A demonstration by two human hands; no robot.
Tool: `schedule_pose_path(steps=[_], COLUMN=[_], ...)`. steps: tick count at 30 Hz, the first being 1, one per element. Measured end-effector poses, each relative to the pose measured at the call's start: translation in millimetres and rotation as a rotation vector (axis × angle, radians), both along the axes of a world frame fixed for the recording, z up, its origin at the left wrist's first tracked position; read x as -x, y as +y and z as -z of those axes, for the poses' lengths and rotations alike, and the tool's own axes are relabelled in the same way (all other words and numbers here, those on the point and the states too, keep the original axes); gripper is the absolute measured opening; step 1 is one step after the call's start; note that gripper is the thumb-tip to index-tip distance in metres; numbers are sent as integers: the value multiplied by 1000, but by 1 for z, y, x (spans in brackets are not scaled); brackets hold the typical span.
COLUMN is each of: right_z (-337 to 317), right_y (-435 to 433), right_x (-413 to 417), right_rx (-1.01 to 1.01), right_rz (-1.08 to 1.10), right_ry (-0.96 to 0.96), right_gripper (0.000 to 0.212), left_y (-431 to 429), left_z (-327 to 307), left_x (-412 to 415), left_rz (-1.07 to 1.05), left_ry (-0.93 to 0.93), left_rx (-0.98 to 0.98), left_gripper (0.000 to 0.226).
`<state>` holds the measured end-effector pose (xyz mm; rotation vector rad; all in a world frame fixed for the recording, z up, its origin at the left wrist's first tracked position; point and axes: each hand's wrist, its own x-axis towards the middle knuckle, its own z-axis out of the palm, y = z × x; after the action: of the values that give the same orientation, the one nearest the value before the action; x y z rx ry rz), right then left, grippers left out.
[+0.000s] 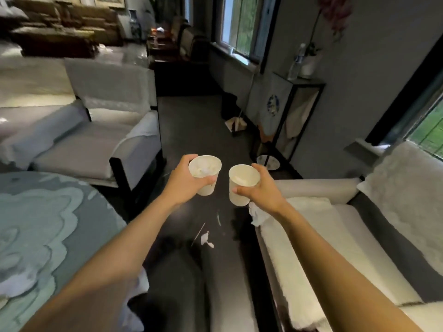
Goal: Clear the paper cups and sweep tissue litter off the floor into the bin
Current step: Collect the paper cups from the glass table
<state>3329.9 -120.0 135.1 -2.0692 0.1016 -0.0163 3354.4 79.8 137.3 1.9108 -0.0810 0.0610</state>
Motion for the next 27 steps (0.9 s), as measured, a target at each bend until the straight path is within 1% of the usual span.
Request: schedule_pose_path(steps=[3,6,9,11,13,14,16,18,22,25,27], right_z=[-7,-3,4,3,0,-4,-10,-13,-4,16,30], right_y=[-24,-51,-77,-88,-108,-111,-119,-122,-116,-105,-93], right_x=[-86,-180,-286,-337,-427,-441,-503,-563,-687,-785,-857], right_rx=[22,16,-3,-1,-12,-7,-24,-11,-34,-44,-60], right_rz=[14,14,10,6,9,-5,-6,-16,-38,-52,-33], right_ry=[-14,-19,-39,-44,-33,-39,-28,-11,16,24,19], right_gripper=[93,93,90,88,86,85,86,86,83,77,79], left_y=[-21,-43,-66,-76,-92,-95,-101,-102,-96,-87,-78], left_z=[-7,0,12,12,10,8,7,6,11,25,33], left_x=[-87,-179,-283,-334,-424,-438,-498,-558,-684,-781,-850], left_rz=[12,16,25,38,-3,6,10,-12,-23,-10,7], left_ry=[7,7,12,0,11,18,45,65,45,63,60], left_rx=[-34,-59,-53,-45,-37,-28,-5,10,-51,-43,-36], left_gripper=[73,73,72,71,70,69,74,84,83,90,91])
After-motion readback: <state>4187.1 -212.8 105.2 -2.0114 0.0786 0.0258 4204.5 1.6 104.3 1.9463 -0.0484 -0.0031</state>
